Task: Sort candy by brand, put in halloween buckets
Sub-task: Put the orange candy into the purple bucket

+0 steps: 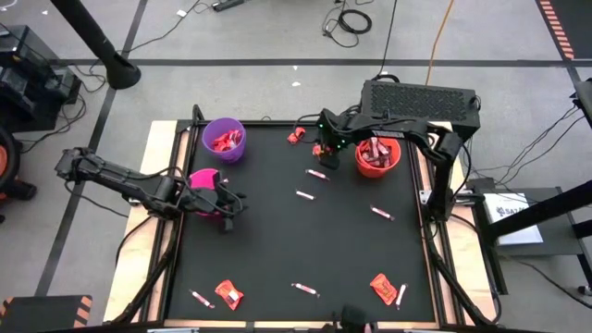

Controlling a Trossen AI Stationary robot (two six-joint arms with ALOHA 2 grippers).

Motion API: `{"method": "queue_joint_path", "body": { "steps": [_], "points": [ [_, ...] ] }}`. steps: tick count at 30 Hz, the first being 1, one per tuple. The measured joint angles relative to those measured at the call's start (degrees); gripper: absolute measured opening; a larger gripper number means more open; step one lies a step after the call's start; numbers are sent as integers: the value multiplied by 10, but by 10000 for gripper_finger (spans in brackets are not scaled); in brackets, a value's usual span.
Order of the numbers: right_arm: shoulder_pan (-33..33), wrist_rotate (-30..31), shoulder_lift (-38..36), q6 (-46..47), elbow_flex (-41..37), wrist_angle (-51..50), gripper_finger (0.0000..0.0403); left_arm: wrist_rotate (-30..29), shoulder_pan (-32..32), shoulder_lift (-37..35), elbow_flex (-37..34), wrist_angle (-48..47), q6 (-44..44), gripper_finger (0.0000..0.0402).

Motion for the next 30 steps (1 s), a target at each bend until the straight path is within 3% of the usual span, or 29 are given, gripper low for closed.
{"method": "queue_joint_path", "body": {
  "steps": [12,17,24,30],
  "points": [
    [-33,6,49,-14,13,14,242,-16,0,0,0,0,0,162],
    [-32,5,50,-6,31,6,171,-16,0,0,0,-1,0,162],
    [-28,1,50,0,88,-77,13,-18,0,0,0,-2,5,162],
    [-25,-1,49,-20,111,-75,25,-18,0,0,0,-10,2,162]
  ]
}}
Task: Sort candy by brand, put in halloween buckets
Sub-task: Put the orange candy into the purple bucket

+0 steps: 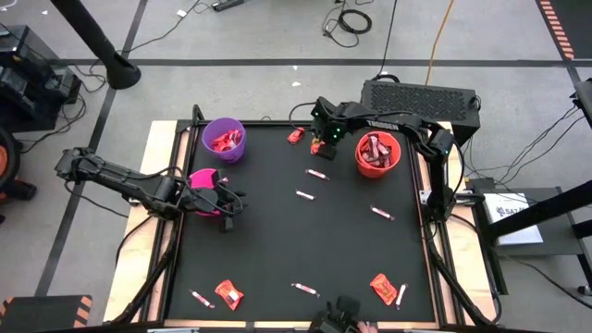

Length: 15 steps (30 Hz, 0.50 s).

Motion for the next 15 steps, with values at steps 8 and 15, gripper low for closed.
{"method": "queue_joint_path", "body": {
  "steps": [8,15],
  "points": [
    [19,3,17,-61,-1,12,122,0,0,0,0,0,3,162],
    [18,35,38,-73,-2,6,235,0,0,0,0,-1,0,162]
  ]
}}
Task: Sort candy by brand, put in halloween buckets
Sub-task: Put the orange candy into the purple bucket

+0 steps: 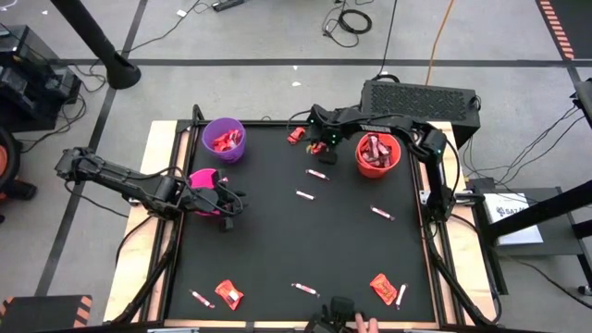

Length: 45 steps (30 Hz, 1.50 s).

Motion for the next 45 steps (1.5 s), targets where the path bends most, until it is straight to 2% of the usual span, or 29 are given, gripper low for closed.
{"method": "queue_joint_path", "body": {
  "steps": [4,8,12,18,20,31,33,38,45],
  "points": [
    [0,2,9,-15,0,8,256,0,0,0,0,2,3,162],
    [-7,1,25,-21,1,15,236,0,0,0,-1,2,0,162],
    [-11,-3,34,-24,3,9,176,0,-2,0,-1,1,0,162],
    [-10,9,28,-26,4,-4,33,0,-3,0,-1,1,3,162],
    [-9,31,26,-22,15,-21,12,0,-3,0,-1,1,5,162],
    [30,25,6,1,105,-60,5,12,-3,0,-1,1,18,162],
    [42,-8,6,4,122,-54,4,12,-3,0,-1,1,19,162],
    [75,-119,6,17,135,84,2,11,-3,0,-1,1,18,162],
    [129,-139,16,26,135,267,1,7,-3,-2,-1,4,19,162]
  ]
}}
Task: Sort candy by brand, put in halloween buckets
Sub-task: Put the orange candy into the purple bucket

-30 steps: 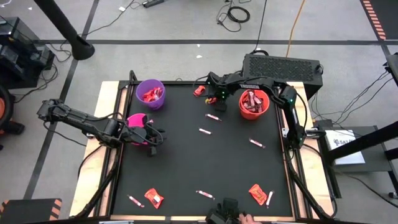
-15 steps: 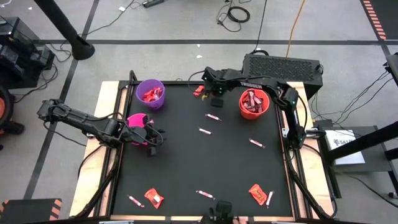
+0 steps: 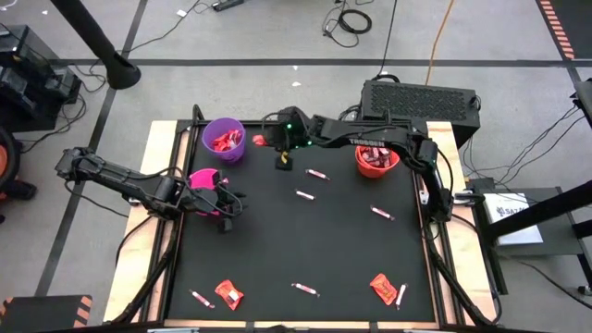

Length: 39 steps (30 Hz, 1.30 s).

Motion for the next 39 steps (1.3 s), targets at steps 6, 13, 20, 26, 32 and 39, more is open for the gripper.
{"method": "queue_joint_path", "body": {
  "steps": [6,13,20,26,32,39],
  "points": [
    [24,1,34,25,0,185,0,-8,1,-15,25,-7,20,162],
    [15,2,128,124,128,199,0,-26,0,-55,62,-16,62,162],
    [8,1,260,145,338,61,0,-113,2,-117,97,-50,115,162],
    [-14,0,260,190,307,93,0,-218,42,-179,108,-92,120,162],
    [-17,-4,260,210,308,99,0,-200,117,-213,108,-119,115,162],
    [-18,-12,260,232,308,102,16,-126,152,-212,108,-120,115,162]
  ]
}}
